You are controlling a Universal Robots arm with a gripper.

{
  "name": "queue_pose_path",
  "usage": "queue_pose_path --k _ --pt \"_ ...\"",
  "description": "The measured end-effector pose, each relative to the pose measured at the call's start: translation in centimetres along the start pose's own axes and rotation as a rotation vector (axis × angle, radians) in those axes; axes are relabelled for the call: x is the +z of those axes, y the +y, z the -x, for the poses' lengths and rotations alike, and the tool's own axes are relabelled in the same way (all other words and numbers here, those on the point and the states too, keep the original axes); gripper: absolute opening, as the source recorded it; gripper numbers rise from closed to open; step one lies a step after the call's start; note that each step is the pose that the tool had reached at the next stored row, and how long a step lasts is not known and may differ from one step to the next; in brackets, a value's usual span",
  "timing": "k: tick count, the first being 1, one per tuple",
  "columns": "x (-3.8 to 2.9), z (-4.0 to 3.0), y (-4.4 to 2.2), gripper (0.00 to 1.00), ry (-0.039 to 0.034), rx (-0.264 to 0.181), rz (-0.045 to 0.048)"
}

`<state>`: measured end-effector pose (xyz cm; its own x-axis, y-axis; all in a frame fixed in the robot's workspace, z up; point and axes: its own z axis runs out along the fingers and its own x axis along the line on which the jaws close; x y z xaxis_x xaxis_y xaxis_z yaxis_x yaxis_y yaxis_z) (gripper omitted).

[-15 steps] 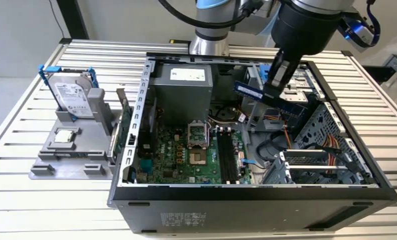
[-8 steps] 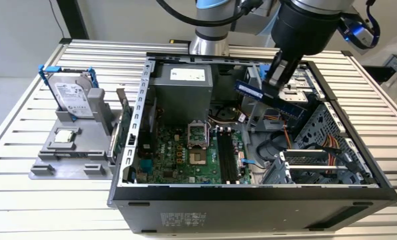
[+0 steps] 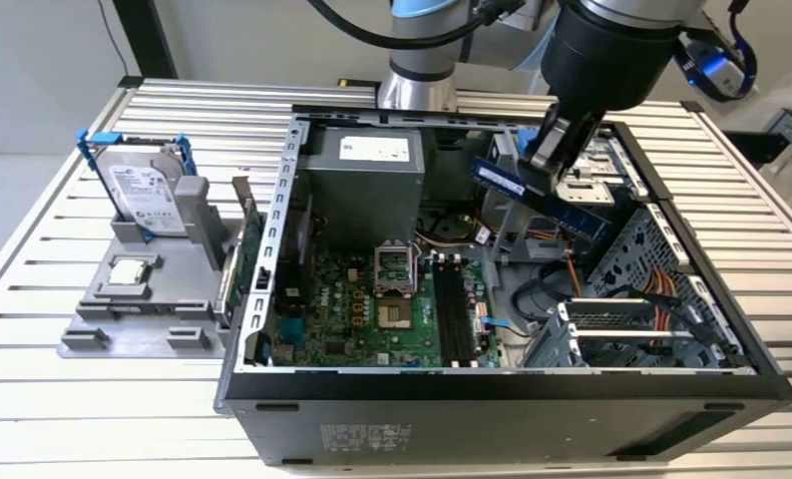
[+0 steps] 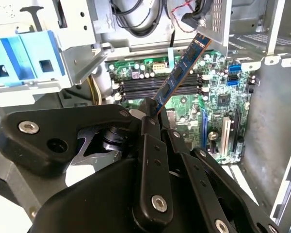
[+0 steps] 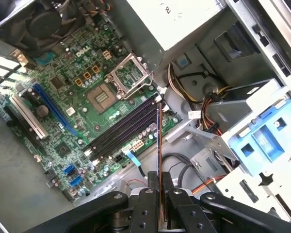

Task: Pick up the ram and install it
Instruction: 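Insert the ram into the slot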

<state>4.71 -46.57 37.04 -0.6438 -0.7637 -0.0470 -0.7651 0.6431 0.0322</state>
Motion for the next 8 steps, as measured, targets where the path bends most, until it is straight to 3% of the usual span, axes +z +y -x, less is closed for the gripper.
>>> queue_pose_path --k 8 --pt "0.0 -0.01 0.02 0.0 -0.0024 0.078 -0.0037"
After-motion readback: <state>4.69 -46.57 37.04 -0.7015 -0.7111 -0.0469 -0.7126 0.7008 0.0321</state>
